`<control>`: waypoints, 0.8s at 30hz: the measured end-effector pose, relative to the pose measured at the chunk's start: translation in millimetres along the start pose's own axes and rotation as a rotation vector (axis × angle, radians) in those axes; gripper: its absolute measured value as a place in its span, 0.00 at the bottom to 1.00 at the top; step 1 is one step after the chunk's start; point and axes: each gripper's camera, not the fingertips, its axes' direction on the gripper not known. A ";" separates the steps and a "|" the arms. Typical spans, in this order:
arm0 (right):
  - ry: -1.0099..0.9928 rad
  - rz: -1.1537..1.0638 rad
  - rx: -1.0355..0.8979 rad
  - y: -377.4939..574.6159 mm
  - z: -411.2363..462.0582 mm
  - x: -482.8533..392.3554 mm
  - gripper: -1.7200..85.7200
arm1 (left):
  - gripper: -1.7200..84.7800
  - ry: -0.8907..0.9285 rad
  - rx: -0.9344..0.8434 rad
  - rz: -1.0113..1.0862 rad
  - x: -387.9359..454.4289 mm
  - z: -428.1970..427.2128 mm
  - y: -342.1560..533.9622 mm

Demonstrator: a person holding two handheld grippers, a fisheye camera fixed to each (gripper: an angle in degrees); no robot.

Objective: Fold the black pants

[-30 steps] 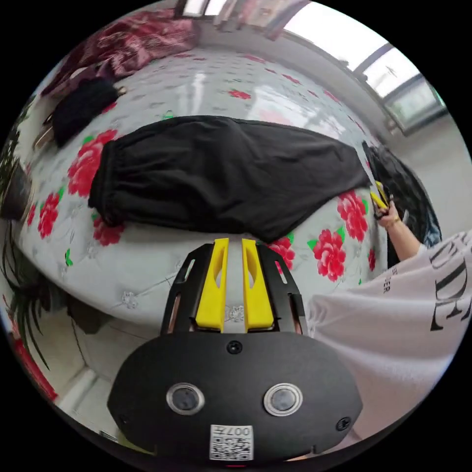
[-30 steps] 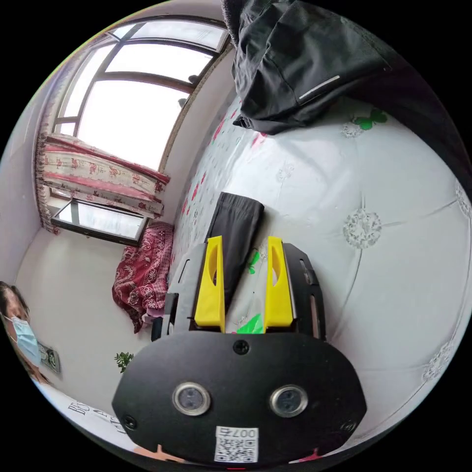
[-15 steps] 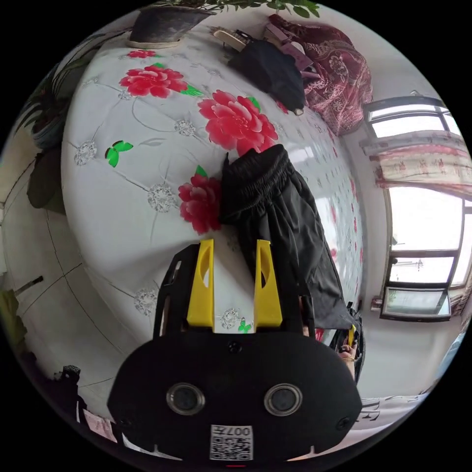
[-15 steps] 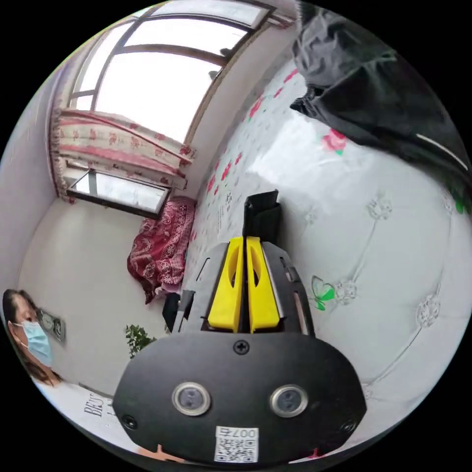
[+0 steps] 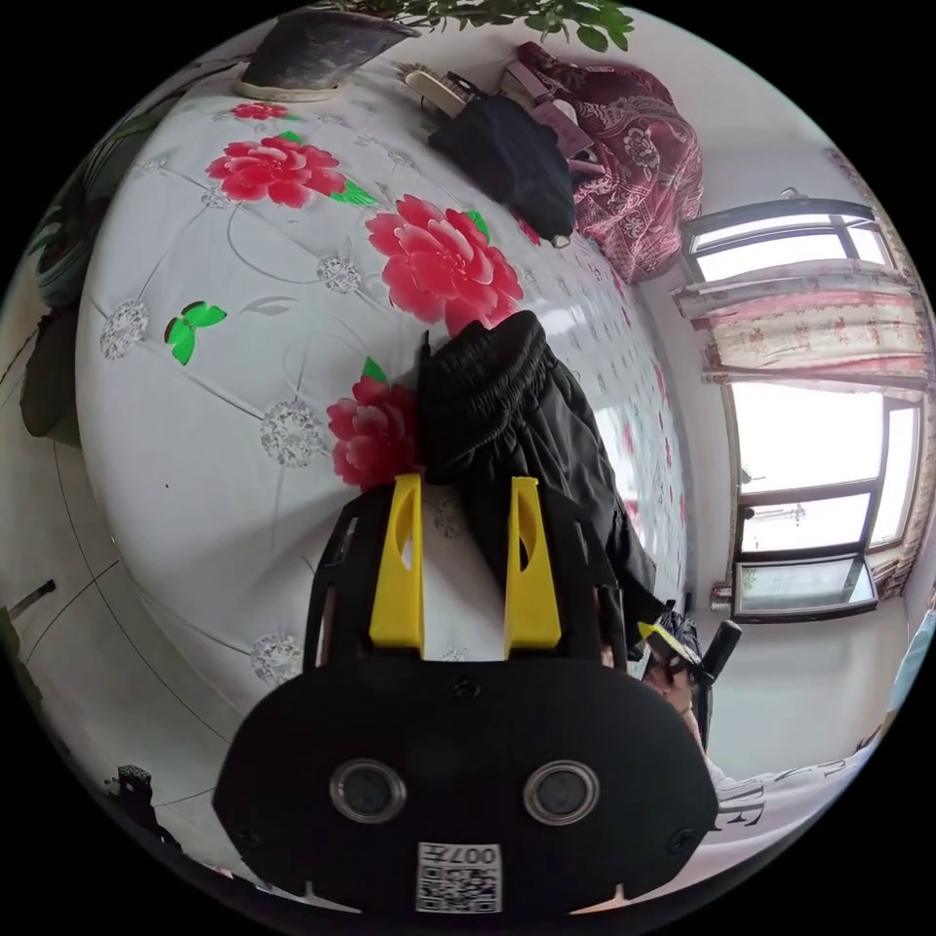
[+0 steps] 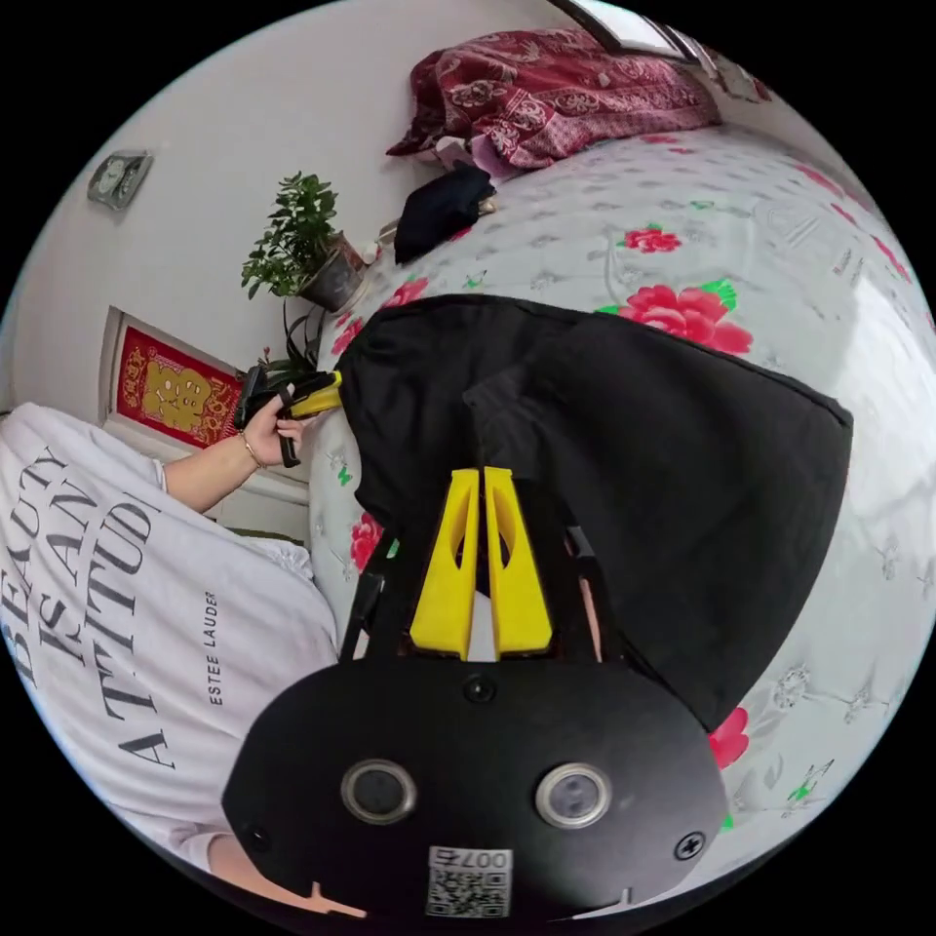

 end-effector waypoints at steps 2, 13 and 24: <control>-0.002 0.036 -0.014 -2.9 25.3 -0.5 0.02 | 0.17 0.028 0.003 -0.011 -8.3 -6.5 -1.1; 0.013 -0.014 0.034 -11.0 61.6 -30.4 0.04 | 0.08 0.186 0.046 -0.090 -54.8 -17.7 4.8; 0.053 0.249 0.230 65.7 -9.5 34.4 0.06 | 0.01 0.273 0.079 0.492 80.8 -51.5 24.6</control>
